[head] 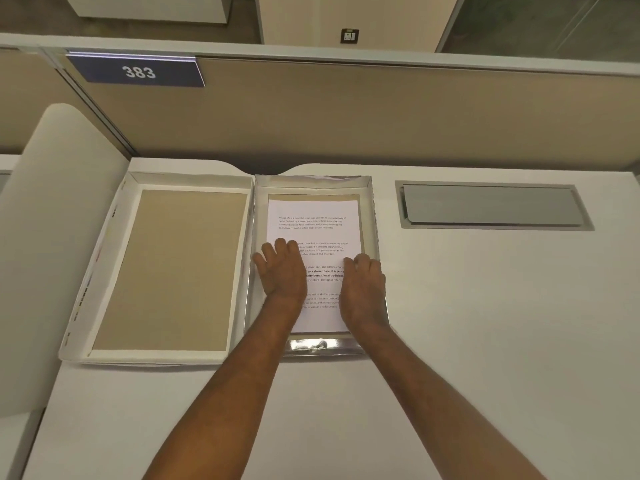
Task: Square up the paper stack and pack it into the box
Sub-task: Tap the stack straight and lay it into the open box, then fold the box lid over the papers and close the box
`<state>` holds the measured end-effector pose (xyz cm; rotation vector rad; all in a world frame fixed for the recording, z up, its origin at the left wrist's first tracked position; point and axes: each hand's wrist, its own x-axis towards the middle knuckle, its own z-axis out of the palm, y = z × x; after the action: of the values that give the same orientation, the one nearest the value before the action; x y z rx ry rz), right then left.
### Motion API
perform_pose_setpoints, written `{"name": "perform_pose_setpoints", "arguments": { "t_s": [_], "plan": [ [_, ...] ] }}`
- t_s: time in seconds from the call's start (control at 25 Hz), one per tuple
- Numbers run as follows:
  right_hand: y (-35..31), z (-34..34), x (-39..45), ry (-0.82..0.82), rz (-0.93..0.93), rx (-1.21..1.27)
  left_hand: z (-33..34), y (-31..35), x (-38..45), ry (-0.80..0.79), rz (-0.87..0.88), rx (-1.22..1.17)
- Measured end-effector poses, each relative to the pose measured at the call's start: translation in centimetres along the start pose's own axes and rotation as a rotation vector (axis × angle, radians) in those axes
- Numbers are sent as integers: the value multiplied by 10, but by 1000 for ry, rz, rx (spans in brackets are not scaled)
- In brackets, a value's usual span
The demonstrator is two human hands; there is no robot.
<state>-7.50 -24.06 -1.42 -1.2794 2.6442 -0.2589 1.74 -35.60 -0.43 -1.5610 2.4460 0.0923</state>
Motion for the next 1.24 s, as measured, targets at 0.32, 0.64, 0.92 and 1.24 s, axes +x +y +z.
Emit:
{"name": "perform_pose_setpoints", "arguments": {
  "t_s": [0.32, 0.64, 0.92, 1.24],
  "plan": [
    [-2, -9, 0, -85, -72, -219, 6, -13, -2, 14, 120, -31],
    [-17, -18, -3, 16, -79, 9, -3, -51, -18, 222, 161, -271],
    [-98, -25, -21, -84, -195, 344, -21, -155, -13, 349, -150, -480],
    [-155, 1, -52, -328, -307, 192, 1, -256, -7, 214, -537, -459]
  ]
}}
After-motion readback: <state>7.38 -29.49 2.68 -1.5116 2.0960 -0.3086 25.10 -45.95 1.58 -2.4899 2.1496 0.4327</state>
